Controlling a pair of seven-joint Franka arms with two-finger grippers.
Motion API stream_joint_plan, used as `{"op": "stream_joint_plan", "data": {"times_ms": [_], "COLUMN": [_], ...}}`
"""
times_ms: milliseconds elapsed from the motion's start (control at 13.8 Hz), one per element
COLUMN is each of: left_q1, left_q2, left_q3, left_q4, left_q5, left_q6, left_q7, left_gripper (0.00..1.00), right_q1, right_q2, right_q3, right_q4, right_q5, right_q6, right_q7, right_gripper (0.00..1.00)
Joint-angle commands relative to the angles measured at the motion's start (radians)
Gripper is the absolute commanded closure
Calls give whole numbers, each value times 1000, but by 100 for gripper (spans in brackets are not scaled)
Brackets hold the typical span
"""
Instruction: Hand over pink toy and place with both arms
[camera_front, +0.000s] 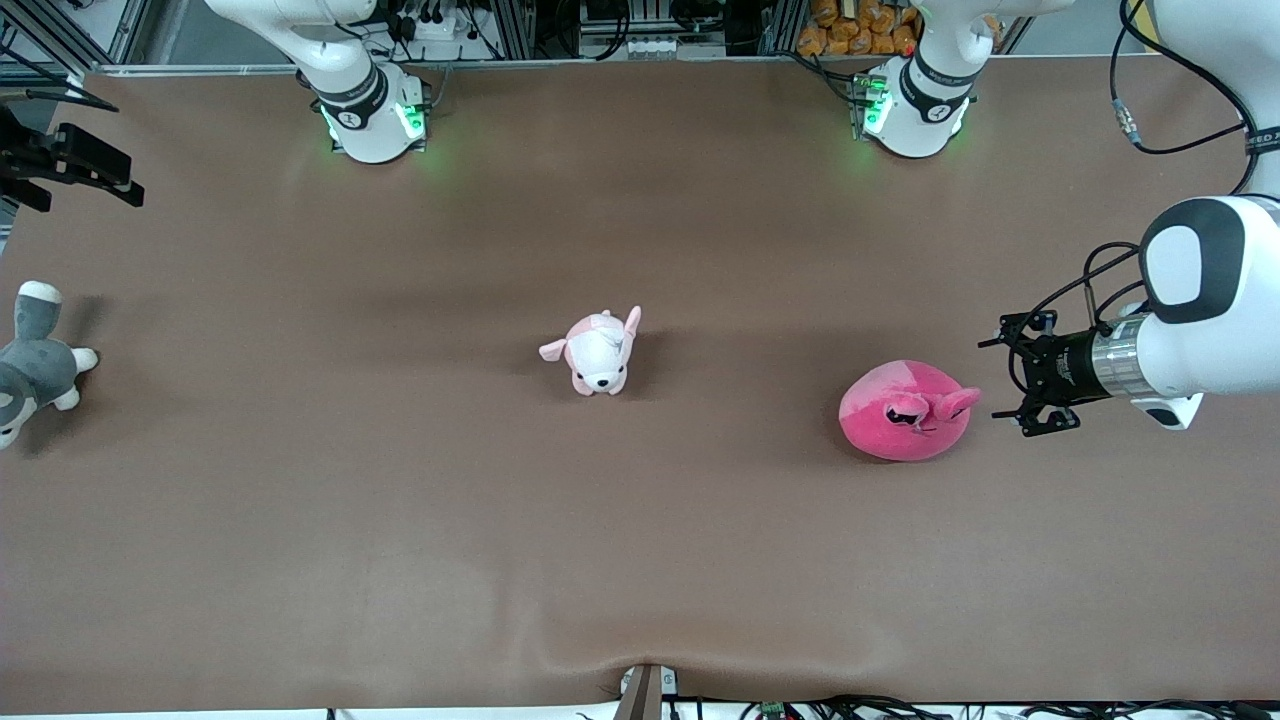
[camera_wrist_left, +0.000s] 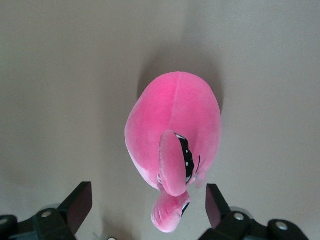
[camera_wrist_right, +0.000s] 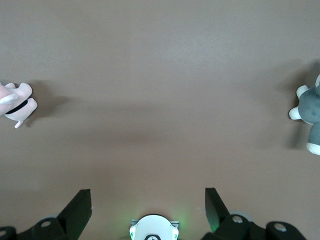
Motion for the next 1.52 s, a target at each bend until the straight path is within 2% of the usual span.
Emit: {"op": "stream_joint_plan", "data": {"times_ms": [0,217,361,578,867,1156,1228,1445], "left_q1": [-3,-5,-11,-9,-12,-11,-12,-14], "left_q2": [-6,17,20,20,36,50,50,51], "left_q3": [-1,1,1,1,1,-1,-1,-1], "left_q4": [-17,-29,-47,-61,-64,-64,-67,-98], "left_q5": [-22,-56,-57,-57,-57,-57,-57,-57], "left_q6": [35,78,98,106,136,156,163,204], "left_q7": [-14,-14,-14,-14,-14,-14,-14,-14], "left_gripper": [0,0,4,6,20,26,32,39], "right_q1": [-15,-7,-1,-4,-16,-18,-15,-7], "right_q2": [-11,-11,-11,-11,-3,8,8,8], "right_q3": [2,4,9,9,4,4,4,4], "right_q4": [-3,-3,-3,-4,-3,-3,-3,0], "right_q5": [35,49,52,65,81,81,81,82], "right_q6": [-9,-12,-12,-35,-64,-64,-62,-62], "right_q7": [0,96,170,177,181,239,265,316], "right_gripper": [0,0,0,0,0,0,0,0]}}
